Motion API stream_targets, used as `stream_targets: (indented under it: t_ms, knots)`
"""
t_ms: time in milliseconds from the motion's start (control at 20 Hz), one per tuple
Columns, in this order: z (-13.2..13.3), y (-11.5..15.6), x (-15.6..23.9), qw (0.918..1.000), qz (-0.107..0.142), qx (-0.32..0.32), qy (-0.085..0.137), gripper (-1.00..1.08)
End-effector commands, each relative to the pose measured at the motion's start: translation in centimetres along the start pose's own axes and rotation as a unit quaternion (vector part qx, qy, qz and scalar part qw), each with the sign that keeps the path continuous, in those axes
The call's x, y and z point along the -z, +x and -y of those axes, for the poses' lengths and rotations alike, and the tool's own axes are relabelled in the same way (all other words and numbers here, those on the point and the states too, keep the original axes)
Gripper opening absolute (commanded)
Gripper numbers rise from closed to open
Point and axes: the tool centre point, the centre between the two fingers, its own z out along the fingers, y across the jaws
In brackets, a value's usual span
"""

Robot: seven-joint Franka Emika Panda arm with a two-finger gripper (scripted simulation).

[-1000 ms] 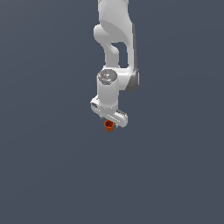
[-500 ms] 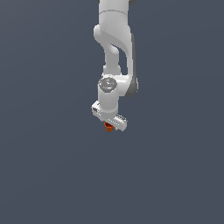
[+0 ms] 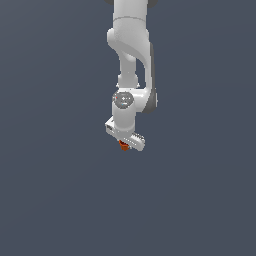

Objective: Pick up the object and move it to a goal position.

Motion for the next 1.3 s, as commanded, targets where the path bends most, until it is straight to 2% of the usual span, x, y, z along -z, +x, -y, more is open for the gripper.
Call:
stream_targets:
  t_ms: [0, 350, 600, 850, 1250]
  knots:
    - [0.0, 0.0, -0.1, 1.0000, 0.000, 0.000, 0.000, -1.00]
    - [0.1, 0.0, 0.1, 1.0000, 0.000, 0.000, 0.000, -1.00]
    - [1.7, -0.2, 0.9, 1.0000, 0.000, 0.000, 0.000, -1.00]
    - [4.9, -0.7, 2.7, 1.0000, 0.000, 0.000, 0.000, -1.00]
    - [12.0, -1.6, 6.7, 1.0000, 0.000, 0.000, 0.000, -1.00]
